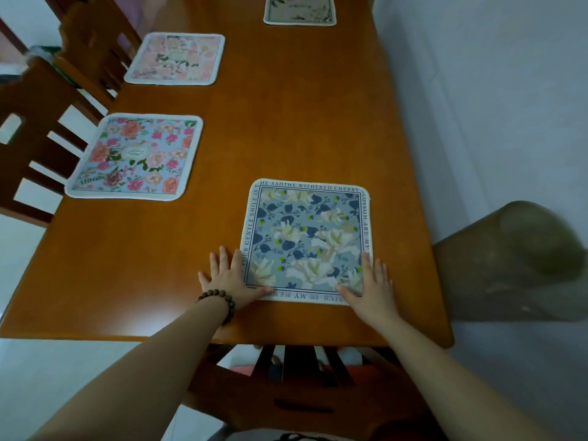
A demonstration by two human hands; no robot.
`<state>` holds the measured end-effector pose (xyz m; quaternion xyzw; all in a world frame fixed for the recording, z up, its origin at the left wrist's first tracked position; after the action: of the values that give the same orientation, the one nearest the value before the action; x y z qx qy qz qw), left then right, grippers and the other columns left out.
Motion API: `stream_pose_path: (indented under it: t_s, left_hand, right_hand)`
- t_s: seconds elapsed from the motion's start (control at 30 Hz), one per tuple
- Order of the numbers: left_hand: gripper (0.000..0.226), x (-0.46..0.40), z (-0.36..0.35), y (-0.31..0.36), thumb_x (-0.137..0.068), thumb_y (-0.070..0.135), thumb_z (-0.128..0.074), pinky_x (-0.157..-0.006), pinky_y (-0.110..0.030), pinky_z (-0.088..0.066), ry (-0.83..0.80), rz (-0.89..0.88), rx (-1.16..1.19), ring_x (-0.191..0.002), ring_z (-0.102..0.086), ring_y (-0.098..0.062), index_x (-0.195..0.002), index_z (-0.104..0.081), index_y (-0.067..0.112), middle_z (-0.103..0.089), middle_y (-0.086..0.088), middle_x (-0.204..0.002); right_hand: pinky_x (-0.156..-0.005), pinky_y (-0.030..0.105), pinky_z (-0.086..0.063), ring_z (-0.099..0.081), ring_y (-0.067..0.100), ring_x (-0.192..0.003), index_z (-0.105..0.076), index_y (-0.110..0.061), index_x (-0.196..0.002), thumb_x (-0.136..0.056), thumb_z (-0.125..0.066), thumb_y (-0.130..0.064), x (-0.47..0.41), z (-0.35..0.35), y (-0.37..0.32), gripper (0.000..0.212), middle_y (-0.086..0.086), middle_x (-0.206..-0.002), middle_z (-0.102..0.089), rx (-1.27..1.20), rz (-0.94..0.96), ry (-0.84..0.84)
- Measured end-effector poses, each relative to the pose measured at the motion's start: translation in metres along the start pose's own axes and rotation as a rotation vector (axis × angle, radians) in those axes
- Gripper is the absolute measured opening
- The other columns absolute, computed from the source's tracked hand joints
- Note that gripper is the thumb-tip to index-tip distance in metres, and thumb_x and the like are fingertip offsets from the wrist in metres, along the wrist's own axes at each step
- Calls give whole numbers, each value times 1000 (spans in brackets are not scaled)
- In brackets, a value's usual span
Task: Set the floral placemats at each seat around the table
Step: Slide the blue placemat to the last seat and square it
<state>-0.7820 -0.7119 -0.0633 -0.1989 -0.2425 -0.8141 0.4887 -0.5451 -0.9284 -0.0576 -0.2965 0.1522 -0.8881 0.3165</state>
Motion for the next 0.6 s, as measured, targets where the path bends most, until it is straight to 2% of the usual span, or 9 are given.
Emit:
stream_pose_path:
  t_s: [0.17, 0.27, 0.37, 0.47, 0.6]
  left_hand:
    - [140, 8, -6, 2, -46, 92, -58, -114, -60, -2, -59, -37, -34, -145, 17, -28, -151, 9, 27, 21, -3, -158]
    - [146, 19, -18, -2, -49, 83, -68, -115, -58, -2, -118, -35, -145, -144, 21, -27, -149, 19, 22, 27, -3, -156]
    - [154, 34, -32, -8, -48, 80, -71, -115, -58, -4, -196, -49, -297, -141, 26, -29, -144, 30, 15, 35, -5, -152]
    - [158, 44, -36, -14, -46, 77, -75, -116, -57, -6, -228, -47, -323, -141, 27, -28, -143, 31, 13, 37, -5, -151]
    - [158, 48, -29, -12, -46, 75, -77, -116, -57, -9, -195, -39, -332, -143, 23, -27, -143, 31, 13, 33, -7, -153]
  right_hand:
    - [-116, 43, 6, 16, 24, -146, 12, -32, -151, -83, -56, -66, -2, 1, 1, 102, 10, -160, 17, -9, 9, -67]
    - [-115, 43, 6, 19, 25, -146, 13, -33, -151, -79, -57, -70, 7, -4, 4, 107, 11, -158, 22, 60, 38, -112]
    - [-116, 45, 5, 25, 27, -143, 17, -35, -150, -74, -61, -73, 26, -21, 10, 115, 12, -154, 32, 142, 38, -210]
    - [-117, 46, 4, 27, 27, -142, 18, -33, -149, -69, -69, -70, 39, -27, 14, 124, 12, -153, 34, 177, 41, -290]
    - [-116, 47, 3, 23, 28, -144, 27, -25, -147, -61, -77, -67, 37, -9, 13, 142, 13, -155, 30, 223, -1, -261]
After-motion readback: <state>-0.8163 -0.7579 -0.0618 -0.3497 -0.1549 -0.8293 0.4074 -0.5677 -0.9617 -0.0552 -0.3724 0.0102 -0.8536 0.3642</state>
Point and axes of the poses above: each hand's wrist, its own x-axis away from the middle knuckle, its own z-axis out of the back of the hand, y = z × x, the point moved 10 cm from there along -x, towards the middle knuckle
